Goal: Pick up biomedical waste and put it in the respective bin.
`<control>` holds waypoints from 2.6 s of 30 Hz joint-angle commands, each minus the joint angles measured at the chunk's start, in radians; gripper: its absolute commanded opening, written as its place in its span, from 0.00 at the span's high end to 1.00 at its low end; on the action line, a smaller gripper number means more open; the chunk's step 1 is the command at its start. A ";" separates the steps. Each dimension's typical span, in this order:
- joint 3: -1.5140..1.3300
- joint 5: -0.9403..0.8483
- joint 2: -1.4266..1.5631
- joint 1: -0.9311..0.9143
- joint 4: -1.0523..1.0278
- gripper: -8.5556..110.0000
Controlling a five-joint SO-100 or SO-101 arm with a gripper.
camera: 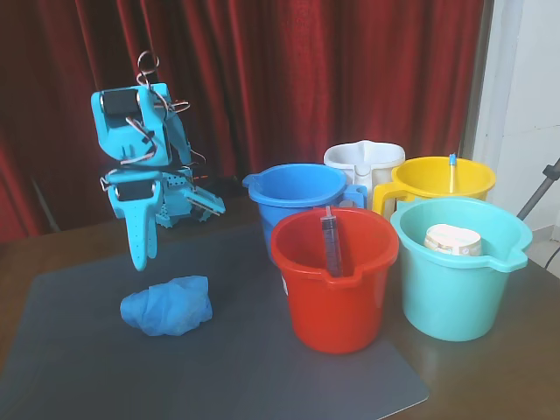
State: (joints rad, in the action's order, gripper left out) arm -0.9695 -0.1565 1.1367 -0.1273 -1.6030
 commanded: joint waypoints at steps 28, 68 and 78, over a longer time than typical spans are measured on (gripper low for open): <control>-0.499 -0.081 0.141 0.011 0.043 0.50; -0.316 0.094 0.049 0.067 0.015 0.51; -0.308 0.094 0.006 0.066 0.100 0.50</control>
State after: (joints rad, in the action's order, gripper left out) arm -1.2916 -0.0583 1.1413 -0.0660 -1.5263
